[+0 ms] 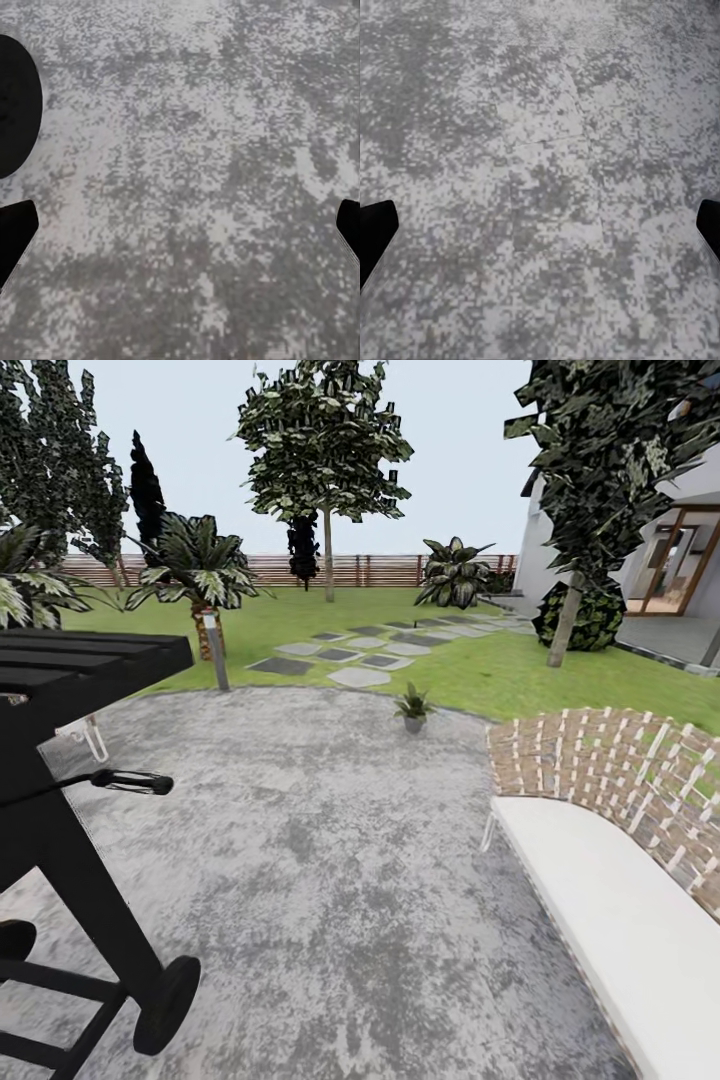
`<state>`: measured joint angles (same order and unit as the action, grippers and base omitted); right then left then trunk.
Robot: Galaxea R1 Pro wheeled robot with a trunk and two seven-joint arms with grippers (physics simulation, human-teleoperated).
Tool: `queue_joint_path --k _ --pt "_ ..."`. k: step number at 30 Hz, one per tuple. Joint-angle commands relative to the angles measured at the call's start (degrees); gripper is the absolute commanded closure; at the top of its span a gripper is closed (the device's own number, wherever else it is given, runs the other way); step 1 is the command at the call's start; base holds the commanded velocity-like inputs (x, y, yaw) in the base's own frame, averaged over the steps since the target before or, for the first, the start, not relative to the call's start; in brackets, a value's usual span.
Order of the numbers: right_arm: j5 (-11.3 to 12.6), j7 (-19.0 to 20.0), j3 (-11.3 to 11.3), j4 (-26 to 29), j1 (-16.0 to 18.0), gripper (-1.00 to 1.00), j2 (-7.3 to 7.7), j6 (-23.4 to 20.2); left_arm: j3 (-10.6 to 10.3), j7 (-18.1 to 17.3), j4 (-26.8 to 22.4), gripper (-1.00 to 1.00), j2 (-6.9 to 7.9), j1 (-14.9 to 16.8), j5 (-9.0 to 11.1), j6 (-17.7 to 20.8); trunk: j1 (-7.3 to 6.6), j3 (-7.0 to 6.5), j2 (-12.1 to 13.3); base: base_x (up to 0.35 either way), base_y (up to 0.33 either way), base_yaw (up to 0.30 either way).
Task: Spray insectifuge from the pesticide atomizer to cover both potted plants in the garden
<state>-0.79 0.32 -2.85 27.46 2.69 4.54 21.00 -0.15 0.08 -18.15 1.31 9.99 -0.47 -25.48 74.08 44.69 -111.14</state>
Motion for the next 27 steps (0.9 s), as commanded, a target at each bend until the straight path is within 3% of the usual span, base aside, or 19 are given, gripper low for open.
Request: queue_joint_path --k 1,27 --pt "-0.09 0.03 -0.13 -0.04 0.03 -1.0 -0.02 0.18 -0.05 0.01 0.04 -1.0 0.01 0.03 -0.08 -0.18 0.03 0.05 -0.02 0.338 0.0 0.0" --pt "0.0 0.03 -0.14 0.05 0.03 -1.0 -0.05 0.18 -0.02 0.01 0.04 -1.0 0.01 0.03 -0.08 -0.18 0.03 0.05 -0.02 0.338 -0.061 0.0"
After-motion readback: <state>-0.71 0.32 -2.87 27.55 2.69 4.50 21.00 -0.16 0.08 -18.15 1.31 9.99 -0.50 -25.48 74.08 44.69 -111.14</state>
